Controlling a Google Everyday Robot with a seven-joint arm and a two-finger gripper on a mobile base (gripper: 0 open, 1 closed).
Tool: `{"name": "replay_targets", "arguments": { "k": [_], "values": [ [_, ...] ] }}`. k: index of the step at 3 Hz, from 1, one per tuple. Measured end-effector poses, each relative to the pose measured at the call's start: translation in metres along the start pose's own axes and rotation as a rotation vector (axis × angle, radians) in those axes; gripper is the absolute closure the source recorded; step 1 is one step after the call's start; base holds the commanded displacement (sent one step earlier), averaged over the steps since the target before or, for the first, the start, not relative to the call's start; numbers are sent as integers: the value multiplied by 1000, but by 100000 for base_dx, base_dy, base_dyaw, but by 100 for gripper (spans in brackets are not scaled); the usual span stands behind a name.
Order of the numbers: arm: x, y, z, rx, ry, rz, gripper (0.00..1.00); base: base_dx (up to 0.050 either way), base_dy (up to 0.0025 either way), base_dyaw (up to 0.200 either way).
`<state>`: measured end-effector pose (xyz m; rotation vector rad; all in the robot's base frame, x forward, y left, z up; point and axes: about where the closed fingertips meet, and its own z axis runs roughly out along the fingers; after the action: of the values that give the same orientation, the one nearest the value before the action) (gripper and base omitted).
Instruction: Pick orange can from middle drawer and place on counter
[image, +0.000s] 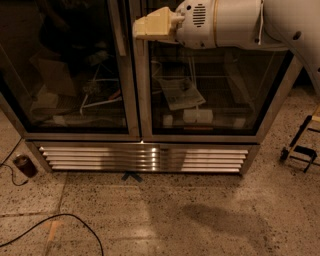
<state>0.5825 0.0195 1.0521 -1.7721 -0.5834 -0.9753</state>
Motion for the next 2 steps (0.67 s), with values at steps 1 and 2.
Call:
{"name": "replay_targets", "arguments": {
  "k": [1,2],
  "values": [
    [0,-11,-6,14,-3,-2,100,0,0,0],
    [-1,-22,-12,27,-4,-1,100,0,0,0]
  ]
}}
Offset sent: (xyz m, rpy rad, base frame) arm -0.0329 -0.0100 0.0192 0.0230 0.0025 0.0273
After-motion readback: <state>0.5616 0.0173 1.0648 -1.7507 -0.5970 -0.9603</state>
